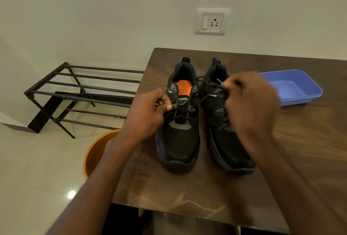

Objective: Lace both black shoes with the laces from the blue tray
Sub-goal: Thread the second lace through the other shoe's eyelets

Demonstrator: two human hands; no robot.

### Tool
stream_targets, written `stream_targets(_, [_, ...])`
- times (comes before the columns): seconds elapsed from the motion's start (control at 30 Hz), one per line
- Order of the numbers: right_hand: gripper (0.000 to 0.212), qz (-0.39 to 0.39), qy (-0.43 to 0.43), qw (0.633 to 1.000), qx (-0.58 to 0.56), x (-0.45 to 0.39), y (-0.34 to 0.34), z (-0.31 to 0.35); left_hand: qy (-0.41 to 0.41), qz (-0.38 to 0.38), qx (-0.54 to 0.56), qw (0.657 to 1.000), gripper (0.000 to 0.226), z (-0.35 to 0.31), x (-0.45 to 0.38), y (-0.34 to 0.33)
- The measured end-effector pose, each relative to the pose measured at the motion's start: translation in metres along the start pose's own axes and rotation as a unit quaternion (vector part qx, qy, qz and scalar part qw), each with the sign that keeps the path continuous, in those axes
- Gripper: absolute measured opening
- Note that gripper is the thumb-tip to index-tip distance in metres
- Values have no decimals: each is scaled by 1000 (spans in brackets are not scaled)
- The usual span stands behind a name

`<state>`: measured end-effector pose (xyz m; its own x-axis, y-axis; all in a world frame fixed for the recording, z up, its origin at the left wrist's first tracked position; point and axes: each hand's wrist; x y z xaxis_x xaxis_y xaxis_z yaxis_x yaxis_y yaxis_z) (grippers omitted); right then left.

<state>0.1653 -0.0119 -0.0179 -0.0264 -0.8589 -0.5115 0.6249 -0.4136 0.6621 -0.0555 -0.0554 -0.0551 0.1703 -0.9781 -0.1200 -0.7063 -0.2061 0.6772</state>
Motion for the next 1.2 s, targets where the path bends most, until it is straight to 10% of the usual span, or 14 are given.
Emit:
stream_targets(0.1, [16, -65, 20, 996, 57, -3, 11, -2, 7, 2, -1, 1000, 16, 0, -1, 0])
stream_targets(0.33, [22, 227, 96, 962, 118, 23, -20, 26, 9, 5, 19, 1000, 17, 1, 0, 0])
stream_targets(0.57, [13, -37, -6, 996, 82, -3, 11, -4, 17, 10, 13, 1000, 14, 2, -1, 1])
stream_targets(0.8, [29, 215, 118, 961, 125, 27, -20, 32, 10, 11, 6, 1000, 14, 3, -1, 1])
stream_targets(1.0, [8, 130, 39, 983, 125, 1, -1, 3, 17, 19, 11, 1000, 12, 3, -1, 1])
stream_targets(1.2, [34, 218, 93, 968, 86, 12, -3, 21, 7, 27, 8, 1000, 10, 0, 0, 1])
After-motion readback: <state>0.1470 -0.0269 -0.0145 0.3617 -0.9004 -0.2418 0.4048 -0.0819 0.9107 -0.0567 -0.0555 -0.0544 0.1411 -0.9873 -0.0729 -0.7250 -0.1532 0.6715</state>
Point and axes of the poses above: each hand's wrist, its own x-axis away from the middle knuckle, its own y-axis out of the back of the hand, z = x × y, and after that the axes turned 4 degrees about y, right-handed
